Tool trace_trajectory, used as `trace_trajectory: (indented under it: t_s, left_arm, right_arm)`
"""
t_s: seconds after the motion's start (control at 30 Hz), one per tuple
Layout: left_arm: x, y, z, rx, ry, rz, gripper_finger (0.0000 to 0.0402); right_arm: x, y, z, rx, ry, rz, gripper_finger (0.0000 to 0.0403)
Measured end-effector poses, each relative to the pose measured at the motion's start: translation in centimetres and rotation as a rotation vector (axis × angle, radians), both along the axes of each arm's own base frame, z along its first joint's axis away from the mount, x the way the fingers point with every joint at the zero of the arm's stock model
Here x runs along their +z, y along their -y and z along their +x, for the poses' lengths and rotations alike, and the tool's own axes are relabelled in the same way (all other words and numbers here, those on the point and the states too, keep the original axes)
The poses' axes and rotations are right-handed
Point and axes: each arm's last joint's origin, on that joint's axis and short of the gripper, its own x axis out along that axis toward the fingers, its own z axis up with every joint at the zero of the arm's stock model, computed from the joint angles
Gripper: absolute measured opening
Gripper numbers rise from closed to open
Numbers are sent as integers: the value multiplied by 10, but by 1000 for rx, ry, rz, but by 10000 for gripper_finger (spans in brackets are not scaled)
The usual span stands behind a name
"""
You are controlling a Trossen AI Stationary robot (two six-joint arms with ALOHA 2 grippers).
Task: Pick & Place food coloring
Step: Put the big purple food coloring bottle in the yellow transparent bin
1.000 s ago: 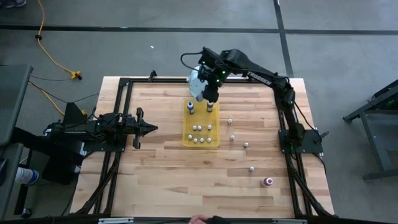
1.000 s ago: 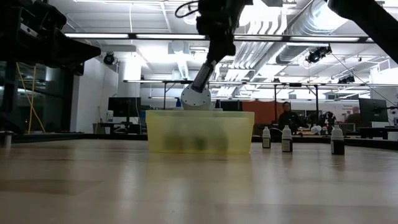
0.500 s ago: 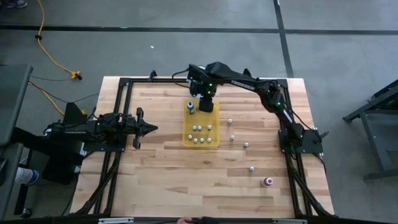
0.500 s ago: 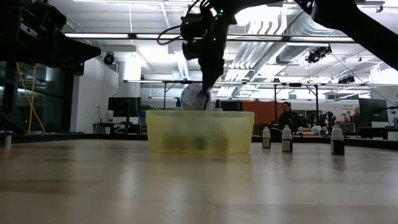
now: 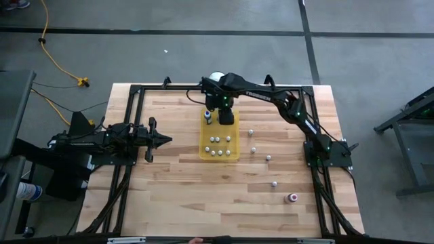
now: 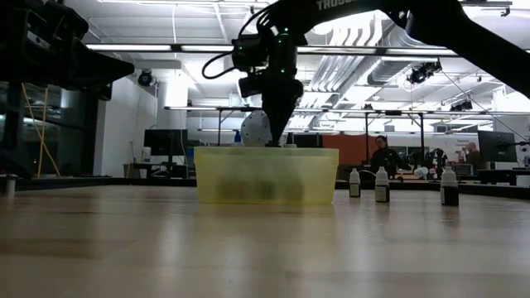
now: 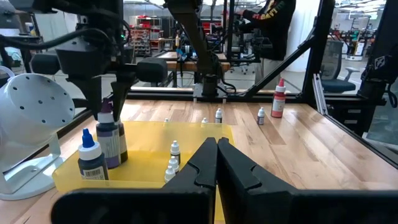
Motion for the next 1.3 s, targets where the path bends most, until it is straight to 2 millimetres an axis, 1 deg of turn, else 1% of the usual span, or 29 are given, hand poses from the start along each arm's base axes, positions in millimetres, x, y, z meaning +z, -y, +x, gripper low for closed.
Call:
trace_trajectory:
  t_s: [0.2, 0.37, 0.63, 0.87, 1.13, 1.3]
  left_arm:
    - [0, 0, 0, 0, 0, 0, 0]
    - [0, 0, 0, 0, 0, 0, 0]
    - [0, 0, 0, 0, 0, 0, 0]
    - [0, 0, 0, 0, 0, 0, 0]
    - [0, 0, 0, 0, 0, 0, 0]
    - [0, 0, 0, 0, 0, 0, 0]
  right_arm:
    - [-12, -2, 5, 46, -33, -17, 118]
    - [-15, -5, 7, 76, -51, -38, 118]
    - [-15, -5, 7, 81, -48, -36, 118]
    - [-14, -4, 7, 35, -62, -80, 119]
    - [-15, -7, 8, 25, -46, -46, 120]
    - [-15, -7, 9, -3, -38, -42, 143]
